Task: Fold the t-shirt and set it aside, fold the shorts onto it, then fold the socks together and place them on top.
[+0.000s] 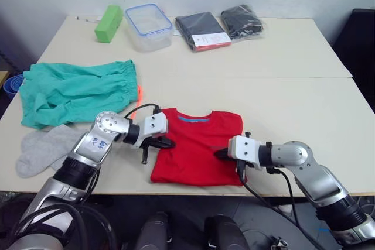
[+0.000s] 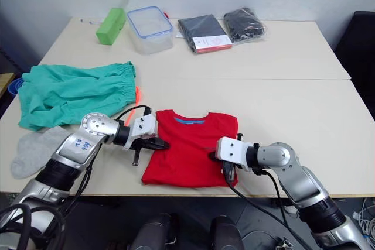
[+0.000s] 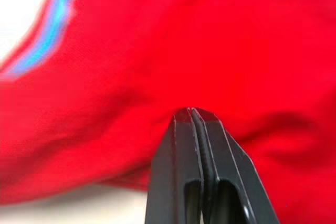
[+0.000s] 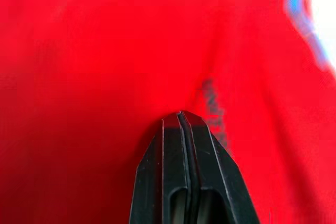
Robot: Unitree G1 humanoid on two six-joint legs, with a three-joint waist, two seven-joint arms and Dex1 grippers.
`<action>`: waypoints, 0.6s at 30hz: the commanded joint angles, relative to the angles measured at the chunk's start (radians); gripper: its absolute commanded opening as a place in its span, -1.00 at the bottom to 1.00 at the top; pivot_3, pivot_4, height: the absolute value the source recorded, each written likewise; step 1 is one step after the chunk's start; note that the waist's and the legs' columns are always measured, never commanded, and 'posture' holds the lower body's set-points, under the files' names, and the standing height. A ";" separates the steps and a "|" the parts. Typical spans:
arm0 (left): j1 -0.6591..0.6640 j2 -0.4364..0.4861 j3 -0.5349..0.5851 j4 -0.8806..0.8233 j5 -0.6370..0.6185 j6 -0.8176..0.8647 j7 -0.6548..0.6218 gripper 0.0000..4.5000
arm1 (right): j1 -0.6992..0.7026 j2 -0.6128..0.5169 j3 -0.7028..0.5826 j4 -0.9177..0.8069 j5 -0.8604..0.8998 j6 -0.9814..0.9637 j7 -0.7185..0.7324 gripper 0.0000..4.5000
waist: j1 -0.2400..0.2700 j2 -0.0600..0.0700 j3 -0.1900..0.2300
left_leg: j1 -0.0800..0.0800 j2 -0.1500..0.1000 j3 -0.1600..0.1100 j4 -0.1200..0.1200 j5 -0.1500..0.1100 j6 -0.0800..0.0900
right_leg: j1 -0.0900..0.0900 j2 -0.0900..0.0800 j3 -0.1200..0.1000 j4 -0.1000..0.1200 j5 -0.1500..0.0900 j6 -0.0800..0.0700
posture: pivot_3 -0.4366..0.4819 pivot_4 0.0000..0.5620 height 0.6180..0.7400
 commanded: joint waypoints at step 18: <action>-0.028 -0.007 0.086 -0.202 -0.187 0.115 -0.171 -1.00 | 0.240 -0.134 -0.445 -0.227 0.482 0.568 0.003 -0.84 | 0.016 -0.003 0.000 | 0.001 0.000 -0.006 0.000 -0.001 0.000 | 0.009 -0.001 -0.004 -0.007 0.000 0.000 | -0.05 -0.47 1.00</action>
